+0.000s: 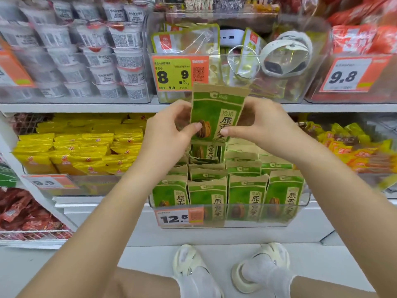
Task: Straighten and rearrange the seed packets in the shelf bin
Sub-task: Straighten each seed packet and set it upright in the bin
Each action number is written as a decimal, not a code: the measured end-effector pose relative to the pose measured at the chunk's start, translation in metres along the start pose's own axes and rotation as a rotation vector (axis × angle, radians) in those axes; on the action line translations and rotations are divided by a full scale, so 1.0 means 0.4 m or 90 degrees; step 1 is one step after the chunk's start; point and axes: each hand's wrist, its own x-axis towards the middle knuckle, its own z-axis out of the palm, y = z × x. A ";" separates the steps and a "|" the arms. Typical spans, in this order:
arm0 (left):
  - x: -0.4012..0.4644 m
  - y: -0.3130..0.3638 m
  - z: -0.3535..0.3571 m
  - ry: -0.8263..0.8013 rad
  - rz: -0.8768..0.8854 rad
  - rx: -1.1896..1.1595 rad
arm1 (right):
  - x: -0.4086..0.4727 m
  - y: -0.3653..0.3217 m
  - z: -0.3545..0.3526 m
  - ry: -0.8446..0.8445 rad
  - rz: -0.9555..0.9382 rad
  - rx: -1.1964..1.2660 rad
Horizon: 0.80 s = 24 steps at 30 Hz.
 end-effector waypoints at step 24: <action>0.063 -0.126 0.063 -0.209 0.069 0.419 | 0.097 0.147 0.137 -0.028 -0.021 -0.345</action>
